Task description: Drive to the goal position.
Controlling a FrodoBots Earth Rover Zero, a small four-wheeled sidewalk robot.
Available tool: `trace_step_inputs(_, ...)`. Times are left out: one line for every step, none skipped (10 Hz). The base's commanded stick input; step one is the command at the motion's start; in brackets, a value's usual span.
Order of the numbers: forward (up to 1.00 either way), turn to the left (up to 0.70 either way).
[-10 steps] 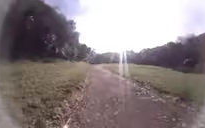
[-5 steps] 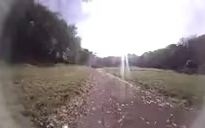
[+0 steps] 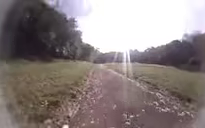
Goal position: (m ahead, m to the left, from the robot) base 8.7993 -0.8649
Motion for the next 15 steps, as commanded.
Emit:
trace_step_inputs(0.85,0.00)
trace_step_inputs(0.85,0.00)
trace_step_inputs(0.85,0.00)
trace_step_inputs(0.85,0.00)
trace_step_inputs(0.85,0.00)
trace_step_inputs(0.85,0.00)
trace_step_inputs(0.85,0.00)
trace_step_inputs(0.85,-0.19)
trace_step_inputs(0.85,-0.34)
trace_step_inputs(0.85,-0.34)
trace_step_inputs(0.85,-0.34)
trace_step_inputs(0.85,-0.34)
trace_step_inputs(0.85,-0.34)
trace_step_inputs(0.85,-0.26)
trace_step_inputs(0.85,-0.03)
